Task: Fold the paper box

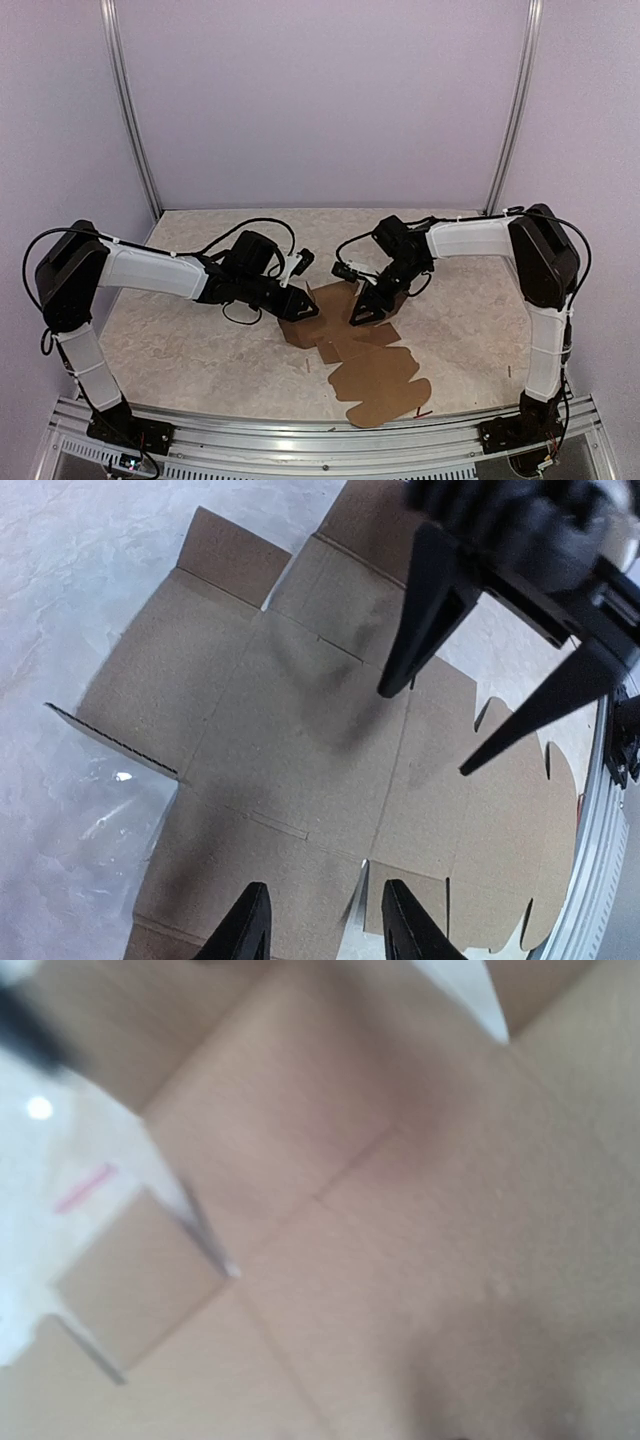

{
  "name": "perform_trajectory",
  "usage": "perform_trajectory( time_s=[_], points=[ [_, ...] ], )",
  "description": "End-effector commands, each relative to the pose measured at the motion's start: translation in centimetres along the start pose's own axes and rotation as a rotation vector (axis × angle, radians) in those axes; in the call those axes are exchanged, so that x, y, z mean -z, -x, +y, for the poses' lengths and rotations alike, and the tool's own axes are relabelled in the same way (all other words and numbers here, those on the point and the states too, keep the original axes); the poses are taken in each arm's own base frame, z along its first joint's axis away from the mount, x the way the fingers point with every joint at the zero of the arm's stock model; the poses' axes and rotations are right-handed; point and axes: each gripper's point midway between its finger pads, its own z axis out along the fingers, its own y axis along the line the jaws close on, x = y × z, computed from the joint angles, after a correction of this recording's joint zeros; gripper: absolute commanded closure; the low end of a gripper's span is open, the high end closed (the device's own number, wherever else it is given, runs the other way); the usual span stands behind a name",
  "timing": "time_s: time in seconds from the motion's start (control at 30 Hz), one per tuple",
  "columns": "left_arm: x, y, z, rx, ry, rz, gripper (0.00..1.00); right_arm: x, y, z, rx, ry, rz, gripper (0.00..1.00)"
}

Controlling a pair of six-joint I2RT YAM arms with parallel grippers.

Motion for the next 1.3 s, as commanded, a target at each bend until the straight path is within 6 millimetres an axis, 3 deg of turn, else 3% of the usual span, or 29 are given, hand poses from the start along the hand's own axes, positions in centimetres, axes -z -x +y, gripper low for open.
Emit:
perform_trajectory(
  time_s=[0.0,0.07,0.17,0.27,0.37,0.5,0.73,0.83,0.97,1.1,1.27],
  points=[
    [-0.6,0.8,0.6,0.048,0.079,0.018,0.61,4.1,2.6,1.9,0.067,-0.021,-0.074,0.48],
    [-0.3,0.4,1.2,0.060,0.173,0.040,0.56,5.8,3.3,1.0,0.081,-0.097,-0.095,0.47],
    [1.1,-0.1,2.7,0.082,0.330,0.055,0.52,7.9,3.7,-1.8,0.042,-0.234,-0.106,0.46],
    [3.6,-1.5,4.5,0.200,0.476,0.060,0.46,9.3,2.8,-5.3,-0.048,-0.333,-0.108,0.45],
    [5.6,-3.7,5.0,0.396,0.525,0.050,0.42,9.7,1.6,-7.3,-0.097,-0.375,-0.101,0.45],
    [5.9,-5.0,3.7,0.531,0.439,0.042,0.40,10.3,1.5,-8.0,-0.116,-0.383,-0.118,0.45],
    [4.5,-4.9,2.4,0.632,0.273,0.037,0.39,10.5,1.6,-7.5,-0.108,-0.372,-0.130,0.45],
    [3.7,-5.2,3.1,0.651,0.252,0.054,0.48,10.5,1.2,-7.2,-0.100,-0.376,-0.125,0.45],
    [3.0,-4.9,5.0,0.653,0.250,0.045,0.69,11.3,1.2,-6.3,-0.054,-0.384,-0.131,0.45],
    [2.7,-2.0,6.0,0.547,0.217,0.020,0.92,12.6,1.2,-4.9,0.036,-0.392,-0.118,0.46],
    [1.4,3.1,7.1,0.221,0.229,0.052,1.00,13.2,1.0,-2.2,0.204,-0.360,-0.073,0.47]
  ],
)
